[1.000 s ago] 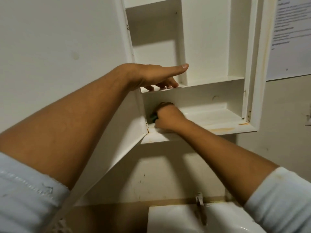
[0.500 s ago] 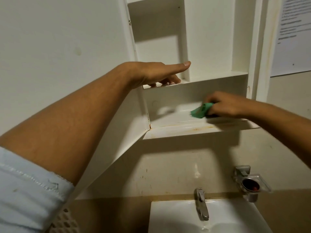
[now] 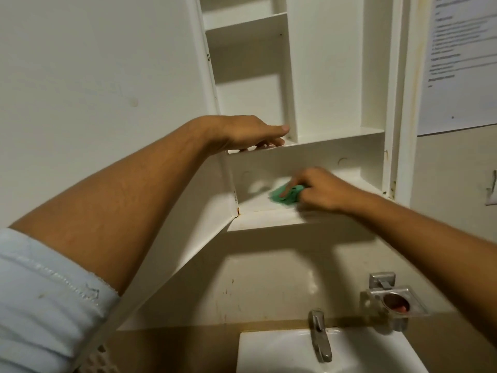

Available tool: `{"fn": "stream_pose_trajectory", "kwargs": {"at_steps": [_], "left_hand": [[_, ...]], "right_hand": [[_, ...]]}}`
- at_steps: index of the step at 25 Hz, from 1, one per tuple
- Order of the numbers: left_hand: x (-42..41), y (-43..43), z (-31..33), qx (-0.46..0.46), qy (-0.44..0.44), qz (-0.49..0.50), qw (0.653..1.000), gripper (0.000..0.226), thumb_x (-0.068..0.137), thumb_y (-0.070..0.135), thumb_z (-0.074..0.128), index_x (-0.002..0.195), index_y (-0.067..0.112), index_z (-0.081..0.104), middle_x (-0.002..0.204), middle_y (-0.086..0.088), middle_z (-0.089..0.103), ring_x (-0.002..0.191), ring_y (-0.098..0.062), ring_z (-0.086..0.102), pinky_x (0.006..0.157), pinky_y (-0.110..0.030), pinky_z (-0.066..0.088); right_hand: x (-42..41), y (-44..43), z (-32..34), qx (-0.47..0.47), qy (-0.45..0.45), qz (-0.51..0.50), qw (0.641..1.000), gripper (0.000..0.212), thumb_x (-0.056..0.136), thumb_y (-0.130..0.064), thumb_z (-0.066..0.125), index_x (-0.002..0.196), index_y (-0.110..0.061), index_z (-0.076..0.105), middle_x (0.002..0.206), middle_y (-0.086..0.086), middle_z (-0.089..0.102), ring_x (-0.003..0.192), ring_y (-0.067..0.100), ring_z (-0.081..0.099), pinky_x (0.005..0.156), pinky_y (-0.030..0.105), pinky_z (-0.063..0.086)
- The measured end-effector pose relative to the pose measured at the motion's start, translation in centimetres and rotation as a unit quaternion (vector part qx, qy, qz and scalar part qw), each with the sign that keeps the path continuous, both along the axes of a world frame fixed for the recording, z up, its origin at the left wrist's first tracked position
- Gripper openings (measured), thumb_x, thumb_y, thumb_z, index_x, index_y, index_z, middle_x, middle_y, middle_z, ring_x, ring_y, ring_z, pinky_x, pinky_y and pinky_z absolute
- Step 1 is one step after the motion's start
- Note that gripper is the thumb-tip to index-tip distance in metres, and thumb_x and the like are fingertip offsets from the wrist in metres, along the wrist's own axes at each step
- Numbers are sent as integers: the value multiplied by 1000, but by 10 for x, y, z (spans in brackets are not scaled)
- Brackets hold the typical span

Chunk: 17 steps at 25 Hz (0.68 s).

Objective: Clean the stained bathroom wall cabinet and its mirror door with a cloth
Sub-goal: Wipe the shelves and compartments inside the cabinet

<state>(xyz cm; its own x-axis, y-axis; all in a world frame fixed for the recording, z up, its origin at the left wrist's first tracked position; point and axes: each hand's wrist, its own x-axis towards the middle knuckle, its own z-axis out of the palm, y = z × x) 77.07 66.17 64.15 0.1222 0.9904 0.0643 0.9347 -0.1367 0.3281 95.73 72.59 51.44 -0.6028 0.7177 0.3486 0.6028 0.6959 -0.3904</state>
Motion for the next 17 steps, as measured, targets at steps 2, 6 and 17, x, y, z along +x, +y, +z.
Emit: {"fn": "stream_pose_trajectory", "kwargs": {"at_steps": [2, 6, 17], "left_hand": [[-3, 5, -1, 25, 30, -15, 999, 55, 99, 60, 50, 123, 15, 71, 122, 2, 67, 109, -14, 56, 102, -33, 43], [-7, 4, 0, 44, 51, -36, 997, 33, 104, 33, 57, 134, 26, 67, 137, 9, 65, 125, -8, 58, 110, -24, 39], [-3, 6, -6, 114, 97, -40, 988, 36, 102, 13, 60, 134, 28, 67, 131, 7, 68, 119, -10, 61, 103, -24, 45]], "right_hand": [[45, 14, -3, -14, 20, -98, 995, 31, 87, -11, 61, 113, -17, 77, 107, 10, 74, 92, 22, 67, 84, 42, 58], [-15, -1, -22, 103, 43, -184, 976, 22, 80, -15, 67, 97, -20, 80, 93, 9, 74, 89, 32, 65, 81, 37, 56], [43, -13, -33, 187, 1, -196, 962, 32, 81, -11, 67, 109, -20, 80, 105, 7, 74, 96, 29, 61, 85, 41, 49]]}}
